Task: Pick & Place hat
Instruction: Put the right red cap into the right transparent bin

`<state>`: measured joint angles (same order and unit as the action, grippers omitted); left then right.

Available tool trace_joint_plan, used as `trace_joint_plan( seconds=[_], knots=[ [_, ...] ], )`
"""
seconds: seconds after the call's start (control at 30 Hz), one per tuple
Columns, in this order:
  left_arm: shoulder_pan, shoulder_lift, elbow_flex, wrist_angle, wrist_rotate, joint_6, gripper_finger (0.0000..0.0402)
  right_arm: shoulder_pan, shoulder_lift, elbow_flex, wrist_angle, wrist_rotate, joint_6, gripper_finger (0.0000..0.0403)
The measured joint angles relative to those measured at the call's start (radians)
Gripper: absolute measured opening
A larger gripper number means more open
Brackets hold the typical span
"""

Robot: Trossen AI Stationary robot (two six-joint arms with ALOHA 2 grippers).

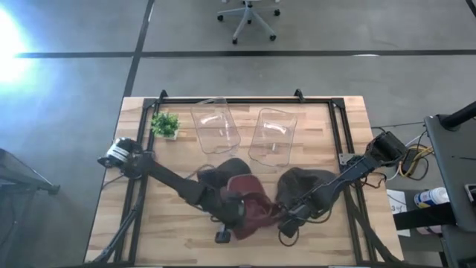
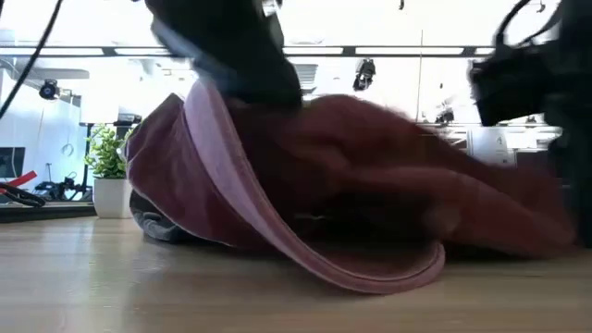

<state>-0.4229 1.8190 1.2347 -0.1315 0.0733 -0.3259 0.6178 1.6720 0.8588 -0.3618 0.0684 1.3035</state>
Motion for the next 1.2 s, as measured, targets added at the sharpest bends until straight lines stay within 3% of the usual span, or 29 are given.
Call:
trace_joint_plan(
  seconds=[0.13, 0.23, 0.43, 0.7, 0.87, 1.0, 1.2],
  knots=[
    [0.009, -0.068, 0.002, 0.1, -0.124, 0.026, 0.0, 0.014, -0.062, 0.017, -0.074, 0.024, 0.0, 0.0132],
    [0.016, -0.061, 0.004, 0.11, -0.132, 0.015, 0.0, 0.014, -0.107, 0.041, -0.125, 0.065, 0.0, 0.0132],
    [0.007, 0.023, 0.004, 0.191, -0.073, -0.01, 0.0, 0.013, -0.151, 0.093, -0.061, 0.13, -0.011, 0.0132],
    [0.021, 0.074, 0.003, 0.048, -0.188, 0.044, 0.0, -0.031, 0.025, 0.15, 0.052, 0.139, -0.1, 0.0132],
    [0.013, 0.074, 0.003, -0.079, -0.263, 0.044, 0.0, -0.074, 0.097, 0.176, 0.061, 0.246, -0.13, 0.0132],
    [0.006, 0.073, 0.003, -0.17, -0.311, 0.027, 0.0, -0.102, 0.142, 0.178, 0.066, 0.263, -0.149, 0.0132],
    [-0.006, 0.073, -0.011, -0.185, -0.337, -0.012, 0.0, -0.117, 0.218, 0.168, 0.108, 0.264, -0.128, 0.0132]
  ],
)
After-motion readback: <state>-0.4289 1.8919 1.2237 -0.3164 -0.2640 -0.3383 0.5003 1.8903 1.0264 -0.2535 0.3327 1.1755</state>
